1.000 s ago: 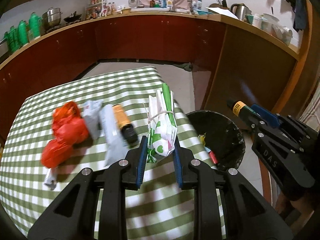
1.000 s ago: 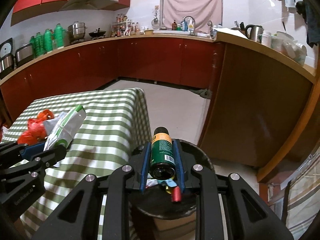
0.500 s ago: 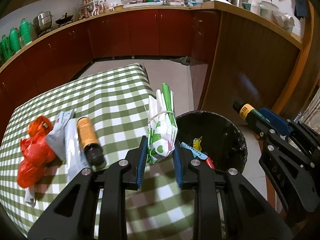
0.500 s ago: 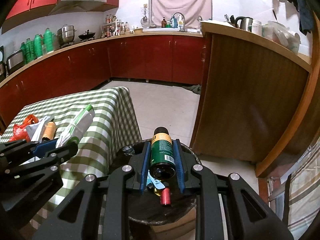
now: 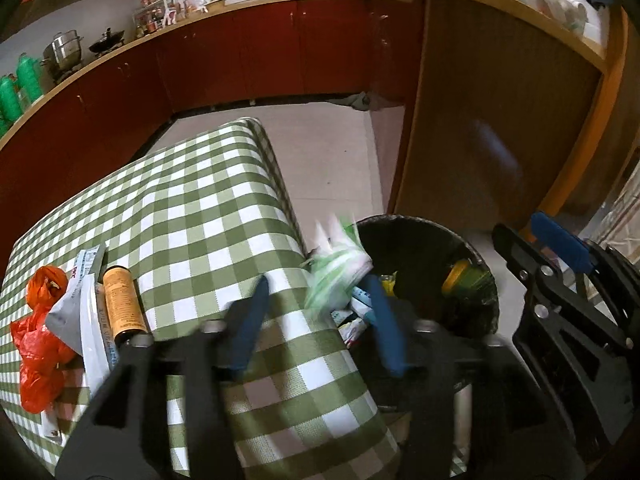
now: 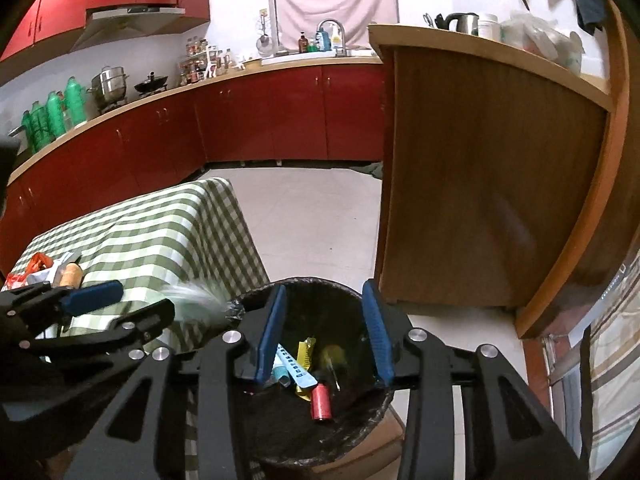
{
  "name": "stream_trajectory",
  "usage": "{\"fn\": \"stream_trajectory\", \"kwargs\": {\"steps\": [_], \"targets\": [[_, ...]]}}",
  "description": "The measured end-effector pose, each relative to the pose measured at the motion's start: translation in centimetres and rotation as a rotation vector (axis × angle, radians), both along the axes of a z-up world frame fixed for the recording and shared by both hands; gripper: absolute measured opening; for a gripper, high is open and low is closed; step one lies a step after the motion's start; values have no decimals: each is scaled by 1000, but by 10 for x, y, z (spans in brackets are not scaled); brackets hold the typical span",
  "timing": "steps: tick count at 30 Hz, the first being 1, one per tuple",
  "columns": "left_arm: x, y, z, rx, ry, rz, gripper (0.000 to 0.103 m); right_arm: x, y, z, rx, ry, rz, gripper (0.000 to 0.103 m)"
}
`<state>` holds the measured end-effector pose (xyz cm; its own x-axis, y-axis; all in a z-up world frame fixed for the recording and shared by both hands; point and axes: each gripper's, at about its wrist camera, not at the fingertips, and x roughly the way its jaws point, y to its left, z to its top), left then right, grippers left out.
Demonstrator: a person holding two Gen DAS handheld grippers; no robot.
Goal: Collect trash
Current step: 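Open the left tool to drop the green-white packet into the bin, then move both open tools back over the trash pile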
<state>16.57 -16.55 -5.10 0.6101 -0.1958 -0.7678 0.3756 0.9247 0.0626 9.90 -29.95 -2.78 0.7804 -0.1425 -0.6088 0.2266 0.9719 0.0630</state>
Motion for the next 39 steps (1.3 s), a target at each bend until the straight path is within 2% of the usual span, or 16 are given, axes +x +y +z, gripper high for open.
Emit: {"fn": "stream_trajectory", "kwargs": {"steps": [4, 10, 17, 30, 33, 39], "targets": [[-1, 3, 1, -13, -8, 15, 55, -2, 1, 4, -9, -4, -2, 40], [-14, 19, 4, -20, -9, 36, 62, -4, 9, 10, -18, -24, 10, 58], [-29, 59, 12, -28, -11, 96, 64, -9, 27, 15, -6, -31, 46, 68], [-54, 145, 31, -22, -45, 218, 65, -17, 77, 25, 18, -14, 139, 74], [-60, 164, 35, -22, -55, 244, 69, -17, 90, 26, 35, -1, 169, 75], [-67, 200, 40, -25, -62, 294, 70, -15, 115, 30, 23, 8, 215, 75]]}}
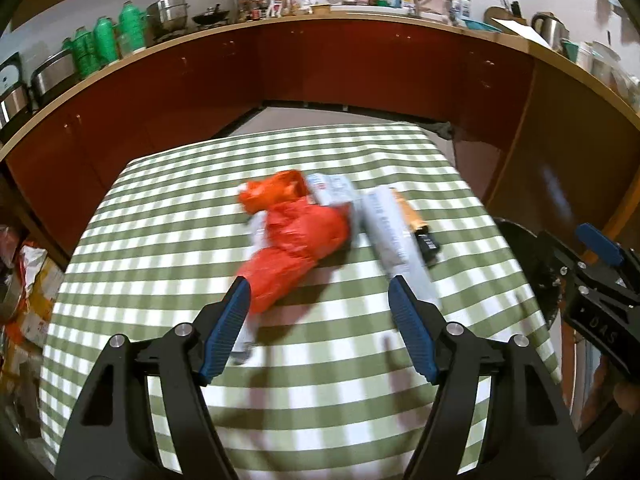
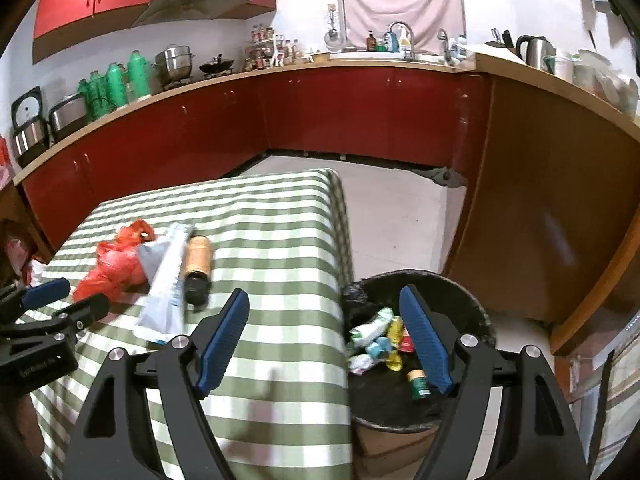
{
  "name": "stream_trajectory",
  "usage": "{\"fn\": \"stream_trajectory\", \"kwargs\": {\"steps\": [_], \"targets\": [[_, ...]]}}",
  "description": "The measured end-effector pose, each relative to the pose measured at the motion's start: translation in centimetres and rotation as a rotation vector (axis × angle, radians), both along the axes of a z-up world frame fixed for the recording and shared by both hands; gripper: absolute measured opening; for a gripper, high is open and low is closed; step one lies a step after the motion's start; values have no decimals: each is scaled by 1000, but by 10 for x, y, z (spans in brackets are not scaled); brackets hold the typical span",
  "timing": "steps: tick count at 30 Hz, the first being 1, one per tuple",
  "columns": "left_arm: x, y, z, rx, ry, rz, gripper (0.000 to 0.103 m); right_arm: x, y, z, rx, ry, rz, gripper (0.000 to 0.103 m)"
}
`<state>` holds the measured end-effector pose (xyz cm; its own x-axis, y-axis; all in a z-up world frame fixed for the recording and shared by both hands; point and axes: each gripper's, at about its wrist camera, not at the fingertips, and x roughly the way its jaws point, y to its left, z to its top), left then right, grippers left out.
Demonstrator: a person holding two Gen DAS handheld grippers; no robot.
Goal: Collect trash
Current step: 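Move both open tools back over the trash pile, then grasp the long white package with the right tool while the left tool grasps the red plastic bag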
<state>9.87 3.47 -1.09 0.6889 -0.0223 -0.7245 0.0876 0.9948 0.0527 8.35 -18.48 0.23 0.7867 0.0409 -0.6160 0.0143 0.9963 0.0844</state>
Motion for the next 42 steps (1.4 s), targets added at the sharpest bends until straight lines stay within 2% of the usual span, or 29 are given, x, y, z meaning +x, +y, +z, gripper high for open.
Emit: {"fn": "stream_trajectory", "kwargs": {"steps": [7, 13, 15, 17, 22, 25, 28, 35, 42], "targets": [[-3, 28, 2, 2, -6, 51, 73, 6, 34, 9, 10, -4, 53, 75], [-5, 52, -3, -2, 6, 86, 74, 14, 76, 10, -22, 11, 143, 75], [-5, 59, -4, -5, 9, 94, 75, 17, 86, 7, -28, 28, 165, 71], [-5, 64, -5, -5, 10, 100, 75, 20, 94, 4, -32, 53, 185, 60], [-5, 74, -7, 0, 8, 112, 75, 29, 112, -8, -56, 120, 219, 45], [-4, 79, -9, -13, 16, 115, 75, 35, 116, -13, -61, 157, 228, 43], [-4, 83, -10, -22, 20, 110, 75, 41, 123, -18, -79, 194, 238, 34], [0, 80, -8, -37, 14, 87, 75, 41, 122, -19, -74, 199, 236, 28], [1, 70, -6, -40, 11, 64, 75, 32, 116, -11, -57, 156, 233, 26]]}}
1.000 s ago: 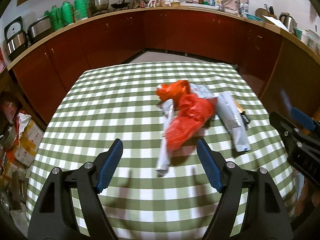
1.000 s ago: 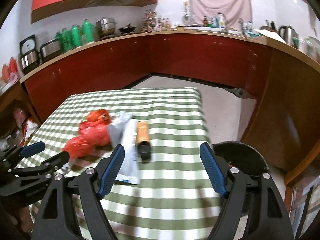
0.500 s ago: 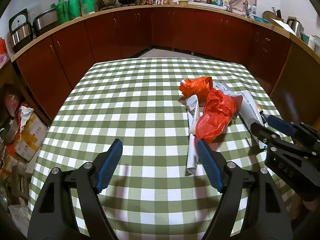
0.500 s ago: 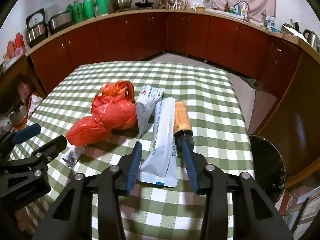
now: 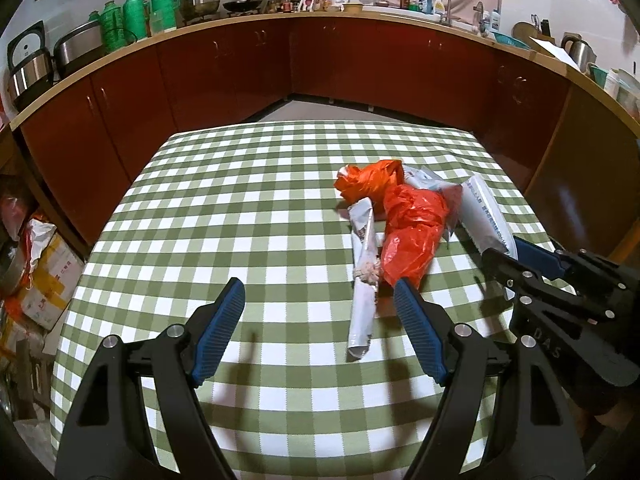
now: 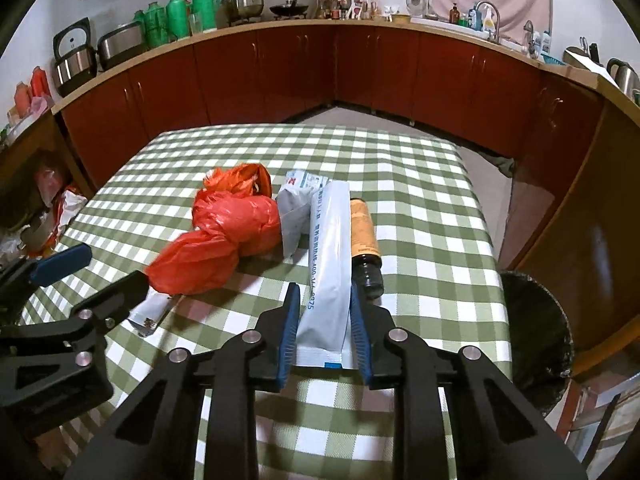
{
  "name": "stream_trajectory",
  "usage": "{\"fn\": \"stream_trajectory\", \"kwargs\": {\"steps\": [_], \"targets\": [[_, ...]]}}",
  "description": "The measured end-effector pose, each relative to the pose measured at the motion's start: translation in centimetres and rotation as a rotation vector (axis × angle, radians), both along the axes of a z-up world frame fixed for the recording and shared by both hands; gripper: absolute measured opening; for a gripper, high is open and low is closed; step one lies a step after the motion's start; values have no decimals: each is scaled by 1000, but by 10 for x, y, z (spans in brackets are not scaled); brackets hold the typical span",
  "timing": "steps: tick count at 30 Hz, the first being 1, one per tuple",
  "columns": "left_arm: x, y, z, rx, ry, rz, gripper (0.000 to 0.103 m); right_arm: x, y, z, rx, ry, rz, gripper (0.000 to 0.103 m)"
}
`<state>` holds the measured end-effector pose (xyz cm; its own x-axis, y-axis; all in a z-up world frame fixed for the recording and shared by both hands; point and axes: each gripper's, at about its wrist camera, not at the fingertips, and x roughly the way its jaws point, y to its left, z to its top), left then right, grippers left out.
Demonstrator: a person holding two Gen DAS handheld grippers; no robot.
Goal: Collect trash
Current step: 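Grasp the long white package with the right tool while the left tool grasps the red plastic bag, then carry both items over the bin and open both tools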
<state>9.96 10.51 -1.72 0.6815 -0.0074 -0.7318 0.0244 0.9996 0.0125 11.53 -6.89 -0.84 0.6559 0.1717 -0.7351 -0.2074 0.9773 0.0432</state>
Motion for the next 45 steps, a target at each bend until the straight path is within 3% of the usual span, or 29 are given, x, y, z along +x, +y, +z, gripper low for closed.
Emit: {"fn": "stream_trajectory", "kwargs": {"steps": [8, 16, 18, 26, 27, 34, 45], "targets": [[-3, -12, 1, -1, 3, -22, 75, -12, -18, 12, -6, -67, -27, 26], [9, -34, -3, -6, 4, -44, 75, -17, -51, 12, 7, -77, -91, 26], [14, -41, -4, 6, -1, -46, 69, -19, -56, 11, 6, -79, -98, 26], [25, -60, -11, 27, 23, -89, 18, -23, -78, 9, 16, -88, -119, 26], [24, -61, -12, 29, 19, -94, 15, -23, -80, 9, 18, -90, -121, 26], [12, -65, -8, 34, -17, -110, 10, -28, -90, 12, 19, -117, -129, 26], [-13, -91, 24, 27, -115, -142, 9, -35, -126, 14, -26, -156, -220, 26]]}}
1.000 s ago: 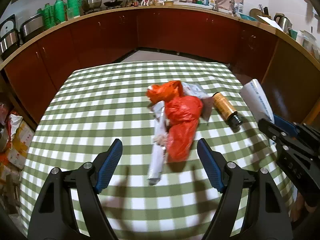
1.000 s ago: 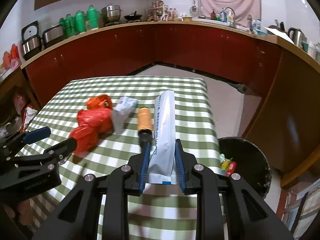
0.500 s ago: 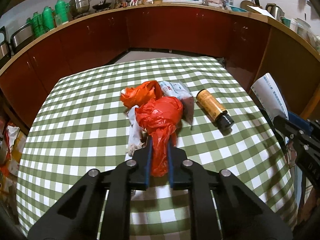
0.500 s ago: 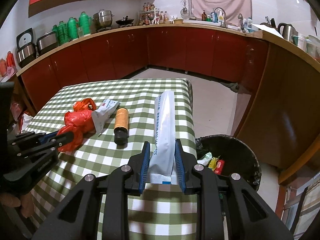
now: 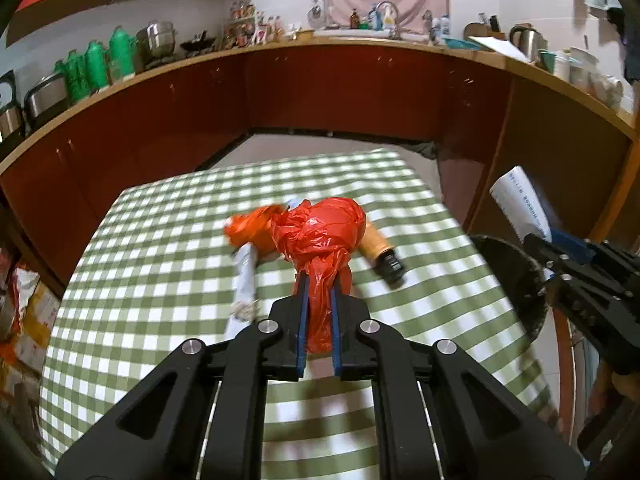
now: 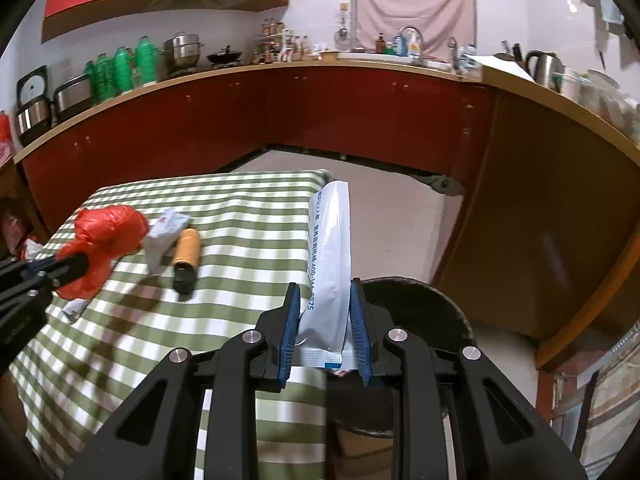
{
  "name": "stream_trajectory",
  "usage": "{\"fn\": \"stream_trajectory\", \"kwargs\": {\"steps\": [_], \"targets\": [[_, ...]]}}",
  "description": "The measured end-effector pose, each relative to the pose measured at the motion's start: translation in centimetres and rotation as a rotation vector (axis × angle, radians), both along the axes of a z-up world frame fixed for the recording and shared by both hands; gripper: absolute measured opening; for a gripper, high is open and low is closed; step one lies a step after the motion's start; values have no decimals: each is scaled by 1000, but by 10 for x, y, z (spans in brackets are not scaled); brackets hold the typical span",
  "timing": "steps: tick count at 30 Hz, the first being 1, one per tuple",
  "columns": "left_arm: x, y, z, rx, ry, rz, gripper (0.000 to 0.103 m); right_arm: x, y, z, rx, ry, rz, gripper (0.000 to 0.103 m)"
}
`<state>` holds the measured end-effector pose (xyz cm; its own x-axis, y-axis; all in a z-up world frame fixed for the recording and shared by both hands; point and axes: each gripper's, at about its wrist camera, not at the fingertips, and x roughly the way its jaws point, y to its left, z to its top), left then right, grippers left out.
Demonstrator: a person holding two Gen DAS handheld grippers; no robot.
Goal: Collect trash
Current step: 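Carry both items over the bin and open both tools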
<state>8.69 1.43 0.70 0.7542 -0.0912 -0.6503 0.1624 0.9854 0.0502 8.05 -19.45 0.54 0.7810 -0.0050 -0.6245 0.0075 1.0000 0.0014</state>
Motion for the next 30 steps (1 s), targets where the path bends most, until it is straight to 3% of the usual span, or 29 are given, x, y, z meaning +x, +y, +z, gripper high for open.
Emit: {"fn": "stream_trajectory", "kwargs": {"steps": [13, 30], "targets": [[15, -83, 1, -12, -50, -109, 9, 1, -44, -7, -77, -21, -120, 26], [39, -154, -23, 33, -45, -199, 9, 13, -79, -18, -24, -13, -178, 26]]}}
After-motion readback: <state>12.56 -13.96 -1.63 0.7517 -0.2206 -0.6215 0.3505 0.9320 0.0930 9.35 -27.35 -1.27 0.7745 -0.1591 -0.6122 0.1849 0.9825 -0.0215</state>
